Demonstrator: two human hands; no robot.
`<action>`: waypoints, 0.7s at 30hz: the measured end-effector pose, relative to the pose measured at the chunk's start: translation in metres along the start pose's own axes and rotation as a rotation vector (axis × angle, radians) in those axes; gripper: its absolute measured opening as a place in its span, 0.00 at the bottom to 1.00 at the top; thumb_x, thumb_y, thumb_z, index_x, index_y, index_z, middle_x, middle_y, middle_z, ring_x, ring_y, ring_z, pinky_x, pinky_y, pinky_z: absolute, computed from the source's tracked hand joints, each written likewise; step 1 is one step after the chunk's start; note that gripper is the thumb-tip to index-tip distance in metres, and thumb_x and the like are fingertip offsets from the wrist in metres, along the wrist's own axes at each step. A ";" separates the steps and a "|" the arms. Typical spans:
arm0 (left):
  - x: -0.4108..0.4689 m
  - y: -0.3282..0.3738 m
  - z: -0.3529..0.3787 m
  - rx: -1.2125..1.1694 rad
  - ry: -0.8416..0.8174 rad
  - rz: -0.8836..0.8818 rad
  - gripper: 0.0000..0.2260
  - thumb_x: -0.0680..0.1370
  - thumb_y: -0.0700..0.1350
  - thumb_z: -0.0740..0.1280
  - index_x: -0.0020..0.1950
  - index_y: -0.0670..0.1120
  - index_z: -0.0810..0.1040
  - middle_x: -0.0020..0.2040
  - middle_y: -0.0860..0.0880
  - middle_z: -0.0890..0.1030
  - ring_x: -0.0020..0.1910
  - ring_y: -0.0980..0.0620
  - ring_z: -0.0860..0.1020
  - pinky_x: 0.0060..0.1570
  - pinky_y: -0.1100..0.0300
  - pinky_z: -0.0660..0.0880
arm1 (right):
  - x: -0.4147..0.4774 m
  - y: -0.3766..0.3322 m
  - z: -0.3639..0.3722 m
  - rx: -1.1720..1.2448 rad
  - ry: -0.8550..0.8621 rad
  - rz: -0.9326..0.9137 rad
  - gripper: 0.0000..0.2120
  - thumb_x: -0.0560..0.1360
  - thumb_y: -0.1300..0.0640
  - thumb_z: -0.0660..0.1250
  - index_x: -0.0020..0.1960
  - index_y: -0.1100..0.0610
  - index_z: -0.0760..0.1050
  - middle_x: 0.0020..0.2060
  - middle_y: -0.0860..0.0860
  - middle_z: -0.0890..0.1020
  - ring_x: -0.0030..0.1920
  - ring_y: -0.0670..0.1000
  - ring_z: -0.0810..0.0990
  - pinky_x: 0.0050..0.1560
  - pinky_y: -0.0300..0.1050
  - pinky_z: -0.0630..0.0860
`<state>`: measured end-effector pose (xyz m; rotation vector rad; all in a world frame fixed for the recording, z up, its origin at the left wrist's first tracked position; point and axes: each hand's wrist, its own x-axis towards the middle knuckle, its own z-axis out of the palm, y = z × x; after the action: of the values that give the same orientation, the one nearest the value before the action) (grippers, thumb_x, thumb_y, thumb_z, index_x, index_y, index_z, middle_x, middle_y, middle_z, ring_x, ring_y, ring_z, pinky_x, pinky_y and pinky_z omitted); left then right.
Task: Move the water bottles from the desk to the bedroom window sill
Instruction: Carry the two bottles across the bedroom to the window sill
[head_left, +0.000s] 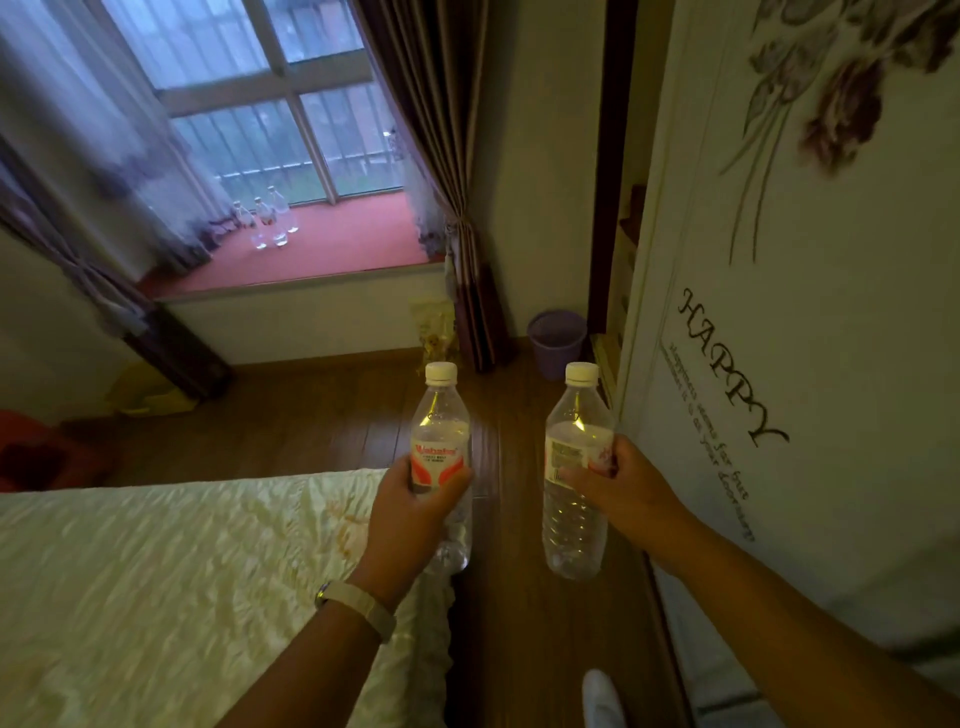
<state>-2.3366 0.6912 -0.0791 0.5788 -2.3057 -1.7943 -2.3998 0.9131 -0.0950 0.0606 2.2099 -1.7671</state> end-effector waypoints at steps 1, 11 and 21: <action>0.013 0.006 0.008 0.000 0.003 -0.004 0.14 0.74 0.48 0.74 0.58 0.47 0.78 0.49 0.49 0.84 0.46 0.54 0.83 0.40 0.60 0.78 | 0.017 -0.005 -0.006 -0.002 -0.011 0.002 0.26 0.73 0.52 0.74 0.67 0.52 0.70 0.57 0.51 0.80 0.56 0.51 0.80 0.57 0.52 0.80; 0.105 0.033 0.045 -0.023 0.063 -0.007 0.10 0.74 0.49 0.73 0.53 0.55 0.76 0.50 0.49 0.84 0.49 0.51 0.83 0.50 0.54 0.80 | 0.148 -0.050 -0.030 0.000 -0.073 -0.033 0.23 0.73 0.51 0.74 0.65 0.52 0.71 0.49 0.44 0.79 0.47 0.43 0.78 0.39 0.37 0.74; 0.221 0.009 0.035 -0.062 0.130 -0.062 0.10 0.75 0.48 0.73 0.54 0.53 0.77 0.49 0.50 0.83 0.47 0.55 0.83 0.42 0.66 0.76 | 0.265 -0.069 0.007 -0.070 -0.116 -0.002 0.21 0.72 0.52 0.75 0.62 0.52 0.72 0.50 0.46 0.80 0.48 0.45 0.80 0.41 0.39 0.75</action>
<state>-2.5528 0.6362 -0.1032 0.7410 -2.1615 -1.7910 -2.6658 0.8477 -0.1015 -0.0579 2.1871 -1.6490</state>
